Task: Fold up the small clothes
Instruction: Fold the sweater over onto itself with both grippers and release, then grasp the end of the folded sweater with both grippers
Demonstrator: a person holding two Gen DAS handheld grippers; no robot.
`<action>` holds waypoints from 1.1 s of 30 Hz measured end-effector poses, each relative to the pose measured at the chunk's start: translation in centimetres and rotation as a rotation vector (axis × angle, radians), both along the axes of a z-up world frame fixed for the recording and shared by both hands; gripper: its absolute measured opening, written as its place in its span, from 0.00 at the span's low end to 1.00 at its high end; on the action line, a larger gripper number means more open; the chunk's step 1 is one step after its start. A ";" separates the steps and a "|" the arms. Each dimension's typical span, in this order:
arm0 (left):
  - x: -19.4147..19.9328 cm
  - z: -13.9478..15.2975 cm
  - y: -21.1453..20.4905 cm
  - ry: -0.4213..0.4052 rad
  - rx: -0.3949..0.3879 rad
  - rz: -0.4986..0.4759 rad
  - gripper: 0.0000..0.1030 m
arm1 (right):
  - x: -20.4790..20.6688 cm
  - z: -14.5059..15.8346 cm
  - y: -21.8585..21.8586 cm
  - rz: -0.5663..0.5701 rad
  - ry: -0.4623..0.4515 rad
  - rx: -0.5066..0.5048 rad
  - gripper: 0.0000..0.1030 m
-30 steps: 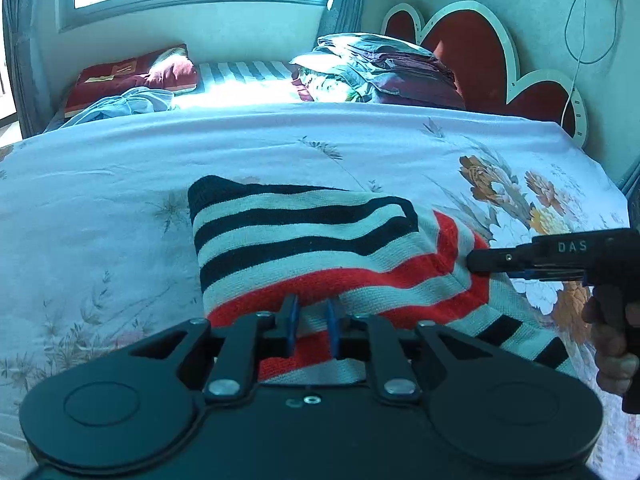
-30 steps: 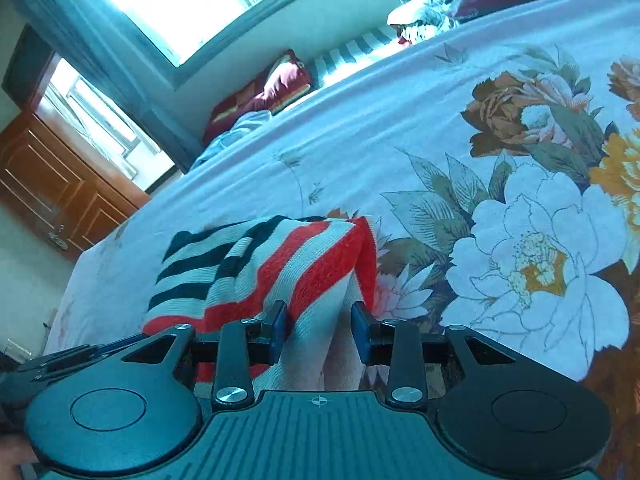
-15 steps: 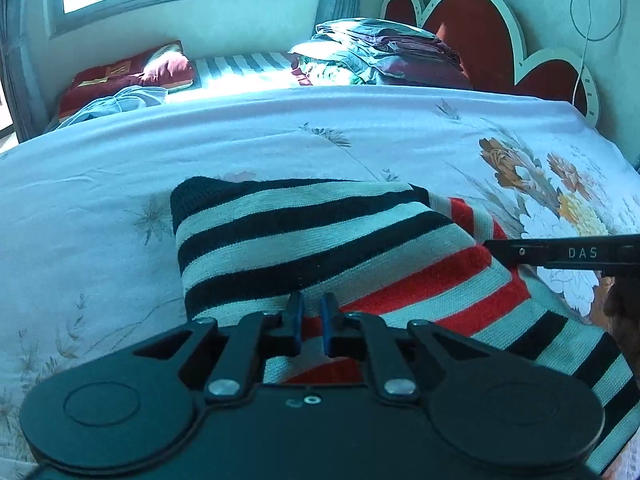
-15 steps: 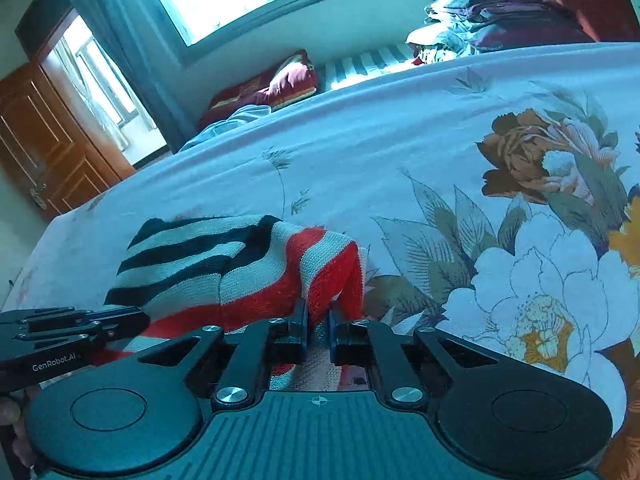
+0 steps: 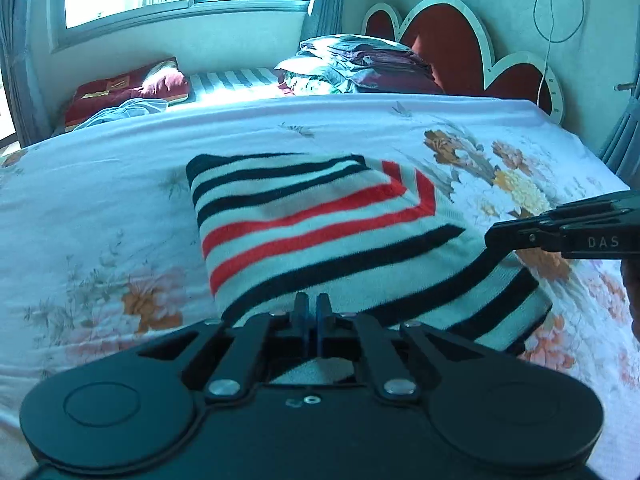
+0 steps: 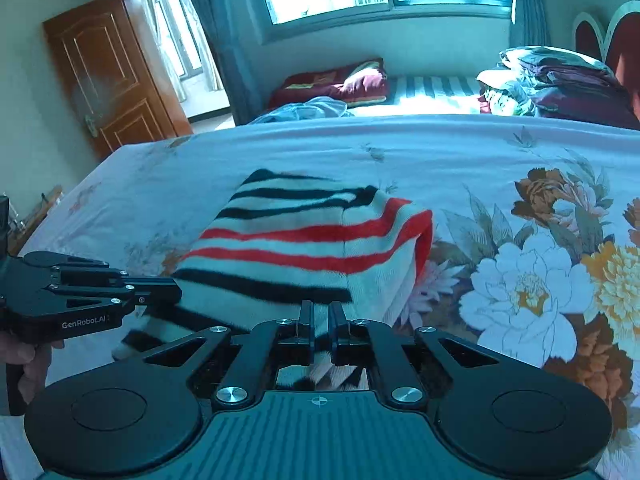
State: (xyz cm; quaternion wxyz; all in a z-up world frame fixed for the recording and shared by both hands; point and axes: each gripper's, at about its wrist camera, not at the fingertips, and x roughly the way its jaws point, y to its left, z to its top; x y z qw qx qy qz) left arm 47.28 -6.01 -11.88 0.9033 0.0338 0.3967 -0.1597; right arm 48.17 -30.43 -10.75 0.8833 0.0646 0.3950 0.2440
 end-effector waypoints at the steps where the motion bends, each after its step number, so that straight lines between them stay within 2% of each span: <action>1: -0.2 -0.2 0.2 0.008 -0.003 0.002 0.03 | -0.3 -0.6 0.1 0.005 0.009 -0.025 0.08; 4: -0.7 -0.8 0.4 0.011 0.027 0.009 0.03 | -0.5 -2.5 0.0 0.010 0.044 -0.055 0.04; 5: -0.8 -1.1 0.4 0.010 0.046 0.005 0.03 | -0.6 -2.9 0.2 0.016 0.036 -0.080 0.00; 7: -1.1 -1.7 0.8 0.021 0.041 0.019 0.02 | -1.0 -3.3 0.6 0.038 0.015 -0.115 0.00; 11: -1.5 -2.4 1.1 0.030 0.038 0.034 0.02 | -1.7 -5.1 0.7 0.052 0.059 -0.083 0.00; 15: -2.2 -1.5 0.9 0.036 0.045 0.051 0.01 | -2.2 -4.2 1.3 0.033 0.049 -0.110 0.00; 17: -3.0 -0.5 0.5 0.022 0.059 0.044 0.02 | -3.0 -2.7 1.2 0.037 0.008 -0.096 0.00; 20: -4.0 0.0 -0.4 0.022 0.069 0.045 0.02 | -3.8 -1.9 0.9 0.054 -0.004 -0.086 0.00; 25: -4.6 -1.0 -0.8 0.058 0.075 0.060 0.01 | -4.2 -2.9 0.7 0.072 0.023 -0.104 0.00; 33: -4.2 -2.7 -0.5 0.080 0.093 0.034 0.02 | -3.8 -5.1 0.6 0.029 0.075 -0.107 0.00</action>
